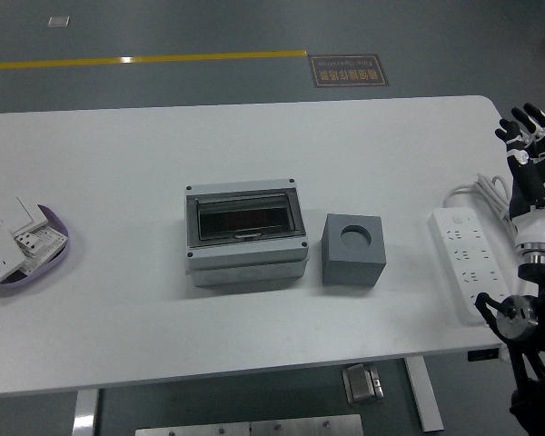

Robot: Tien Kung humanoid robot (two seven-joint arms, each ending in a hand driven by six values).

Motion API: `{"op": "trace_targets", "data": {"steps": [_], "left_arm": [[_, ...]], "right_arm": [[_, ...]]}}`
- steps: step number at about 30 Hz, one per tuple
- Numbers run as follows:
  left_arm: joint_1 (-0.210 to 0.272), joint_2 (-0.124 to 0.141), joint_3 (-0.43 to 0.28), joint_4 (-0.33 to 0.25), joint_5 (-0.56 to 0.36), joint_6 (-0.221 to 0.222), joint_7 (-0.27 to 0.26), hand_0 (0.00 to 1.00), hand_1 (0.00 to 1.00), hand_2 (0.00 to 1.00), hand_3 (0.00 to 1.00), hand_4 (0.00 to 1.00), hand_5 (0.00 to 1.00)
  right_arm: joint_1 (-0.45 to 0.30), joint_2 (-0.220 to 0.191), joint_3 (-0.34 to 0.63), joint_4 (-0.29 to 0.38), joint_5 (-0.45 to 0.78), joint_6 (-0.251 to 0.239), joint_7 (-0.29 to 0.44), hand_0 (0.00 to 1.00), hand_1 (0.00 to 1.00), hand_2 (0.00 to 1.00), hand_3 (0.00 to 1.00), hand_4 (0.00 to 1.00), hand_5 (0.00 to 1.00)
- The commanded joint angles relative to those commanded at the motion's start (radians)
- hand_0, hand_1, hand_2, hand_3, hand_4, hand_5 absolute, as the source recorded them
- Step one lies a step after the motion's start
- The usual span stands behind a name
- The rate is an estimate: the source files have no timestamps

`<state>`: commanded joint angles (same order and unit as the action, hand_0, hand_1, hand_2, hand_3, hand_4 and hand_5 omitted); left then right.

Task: Pick up the cylinder from the cube,place it in the box,flap close box

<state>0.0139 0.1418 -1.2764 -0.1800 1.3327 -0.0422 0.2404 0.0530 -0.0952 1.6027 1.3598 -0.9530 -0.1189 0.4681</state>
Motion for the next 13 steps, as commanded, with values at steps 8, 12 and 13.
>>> {"op": "trace_targets", "data": {"steps": [8, 12, 13], "left_arm": [[-0.001, 0.002, 0.003, 0.0, -0.01, 0.001, 0.0, 0.597, 0.582, 0.559, 0.603, 0.667, 0.275], [0.002, -0.001, 0.006, 0.0, -0.018, 0.002, 0.0, 0.597, 0.582, 0.559, 0.603, 0.667, 0.275], [0.002, -0.002, 0.007, 0.0, -0.02, 0.002, 0.0, 0.597, 0.582, 0.559, 0.603, 0.667, 0.275]], "right_arm": [[0.001, -0.003, 0.005, 0.003, -0.005, -0.001, -0.002, 0.733, 0.681, 0.718, 0.682, 0.663, 0.135], [-0.001, -0.007, 0.007, -0.002, -0.005, -0.002, -0.003, 0.733, 0.681, 0.718, 0.682, 0.663, 0.135], [-0.002, -0.008, 0.007, -0.004, -0.004, -0.002, -0.004, 0.733, 0.681, 0.718, 0.682, 0.663, 0.135]]}}
